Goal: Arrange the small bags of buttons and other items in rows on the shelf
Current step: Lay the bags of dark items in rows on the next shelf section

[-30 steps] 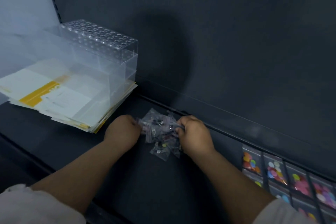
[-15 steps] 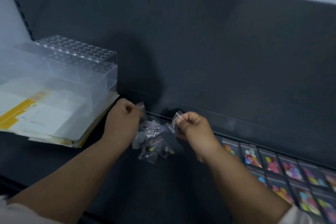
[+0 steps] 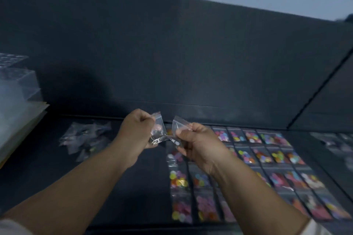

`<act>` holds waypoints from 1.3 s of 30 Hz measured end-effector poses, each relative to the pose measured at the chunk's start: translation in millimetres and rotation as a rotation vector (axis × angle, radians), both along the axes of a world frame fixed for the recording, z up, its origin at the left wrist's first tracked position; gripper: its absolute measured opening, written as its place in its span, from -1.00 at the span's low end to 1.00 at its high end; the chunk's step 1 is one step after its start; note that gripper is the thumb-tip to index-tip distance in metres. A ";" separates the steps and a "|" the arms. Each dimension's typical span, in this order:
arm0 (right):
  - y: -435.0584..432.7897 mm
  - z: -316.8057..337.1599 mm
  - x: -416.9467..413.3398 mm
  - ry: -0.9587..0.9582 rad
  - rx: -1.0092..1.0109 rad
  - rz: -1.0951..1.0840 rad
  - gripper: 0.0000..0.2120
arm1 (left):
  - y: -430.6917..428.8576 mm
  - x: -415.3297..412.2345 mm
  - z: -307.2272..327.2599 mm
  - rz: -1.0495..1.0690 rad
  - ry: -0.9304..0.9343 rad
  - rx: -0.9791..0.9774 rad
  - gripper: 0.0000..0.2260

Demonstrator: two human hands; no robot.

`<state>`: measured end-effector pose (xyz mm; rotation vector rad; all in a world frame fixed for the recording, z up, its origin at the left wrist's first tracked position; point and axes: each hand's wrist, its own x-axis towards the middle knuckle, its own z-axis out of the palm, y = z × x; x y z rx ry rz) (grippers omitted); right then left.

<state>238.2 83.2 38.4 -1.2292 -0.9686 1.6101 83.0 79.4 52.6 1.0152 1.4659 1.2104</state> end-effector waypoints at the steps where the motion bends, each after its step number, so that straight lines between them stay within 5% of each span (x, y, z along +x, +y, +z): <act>1: -8.8 -0.5 18.1 -0.020 0.020 -0.035 -0.87 | -6.1 18.5 0.2 -0.037 0.019 0.002 -0.89; 23: -265.2 17.8 395.3 -0.236 0.124 -0.480 -0.86 | -175.0 416.0 3.9 -0.566 0.009 -0.043 -0.90; 39: -259.3 -1.4 548.1 -0.271 0.085 -0.749 -0.90 | -139.9 575.5 -6.6 -0.774 0.072 0.103 -0.86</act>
